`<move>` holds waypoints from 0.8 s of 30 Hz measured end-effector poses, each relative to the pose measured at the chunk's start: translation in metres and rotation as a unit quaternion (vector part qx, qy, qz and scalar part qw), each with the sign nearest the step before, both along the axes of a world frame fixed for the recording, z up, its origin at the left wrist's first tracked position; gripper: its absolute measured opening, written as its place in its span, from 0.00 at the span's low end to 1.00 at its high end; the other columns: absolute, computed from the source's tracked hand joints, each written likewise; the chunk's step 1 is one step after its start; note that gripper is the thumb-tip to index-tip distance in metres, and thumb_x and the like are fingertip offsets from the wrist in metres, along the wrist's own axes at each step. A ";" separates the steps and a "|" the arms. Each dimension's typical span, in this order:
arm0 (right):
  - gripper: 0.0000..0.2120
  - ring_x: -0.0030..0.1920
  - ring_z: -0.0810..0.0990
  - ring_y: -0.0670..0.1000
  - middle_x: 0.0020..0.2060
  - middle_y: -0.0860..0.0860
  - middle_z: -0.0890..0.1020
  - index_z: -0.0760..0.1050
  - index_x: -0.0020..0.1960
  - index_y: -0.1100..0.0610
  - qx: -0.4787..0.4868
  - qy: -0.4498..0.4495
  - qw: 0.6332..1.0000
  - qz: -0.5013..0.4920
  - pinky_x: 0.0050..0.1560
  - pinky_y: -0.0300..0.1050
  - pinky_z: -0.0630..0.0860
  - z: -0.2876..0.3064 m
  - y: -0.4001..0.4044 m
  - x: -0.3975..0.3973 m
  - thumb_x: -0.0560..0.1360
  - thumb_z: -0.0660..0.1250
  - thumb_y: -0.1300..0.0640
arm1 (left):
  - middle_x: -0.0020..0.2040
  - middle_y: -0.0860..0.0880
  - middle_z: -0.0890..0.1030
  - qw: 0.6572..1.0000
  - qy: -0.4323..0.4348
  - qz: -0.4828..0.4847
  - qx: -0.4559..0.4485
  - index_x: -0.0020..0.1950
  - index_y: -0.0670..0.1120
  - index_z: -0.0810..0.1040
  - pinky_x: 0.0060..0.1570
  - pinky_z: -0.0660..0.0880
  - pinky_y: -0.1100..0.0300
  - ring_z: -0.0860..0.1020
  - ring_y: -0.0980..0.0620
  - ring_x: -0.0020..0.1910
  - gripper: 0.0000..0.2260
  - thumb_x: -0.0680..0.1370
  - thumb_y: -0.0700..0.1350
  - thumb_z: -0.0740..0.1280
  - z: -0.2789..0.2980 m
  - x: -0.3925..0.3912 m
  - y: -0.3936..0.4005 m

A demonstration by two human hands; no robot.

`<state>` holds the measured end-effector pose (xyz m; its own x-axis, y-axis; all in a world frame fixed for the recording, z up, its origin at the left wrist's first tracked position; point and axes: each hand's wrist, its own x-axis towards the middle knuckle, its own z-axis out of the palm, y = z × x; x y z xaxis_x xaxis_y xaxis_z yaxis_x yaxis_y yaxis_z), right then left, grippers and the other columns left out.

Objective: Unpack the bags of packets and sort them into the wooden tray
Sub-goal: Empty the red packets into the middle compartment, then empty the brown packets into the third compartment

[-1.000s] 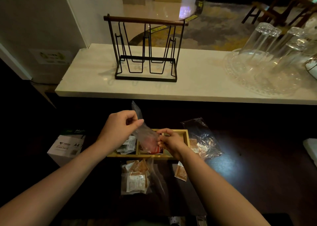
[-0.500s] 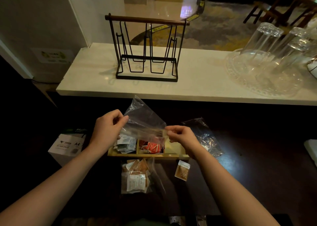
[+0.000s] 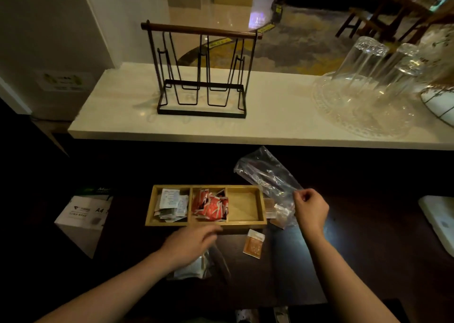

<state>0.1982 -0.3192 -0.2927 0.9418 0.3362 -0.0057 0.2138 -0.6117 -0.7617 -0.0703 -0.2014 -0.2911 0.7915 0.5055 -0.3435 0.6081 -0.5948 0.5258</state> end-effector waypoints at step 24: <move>0.20 0.46 0.81 0.59 0.46 0.56 0.82 0.63 0.69 0.53 -0.173 -0.034 0.982 0.074 0.40 0.47 0.71 -0.003 -0.019 -0.046 0.79 0.58 0.48 | 0.32 0.44 0.76 0.839 -0.166 0.449 -0.258 0.42 0.38 0.78 0.24 0.71 0.65 0.73 0.50 0.29 0.04 0.76 0.33 0.66 -0.017 -0.025 -0.002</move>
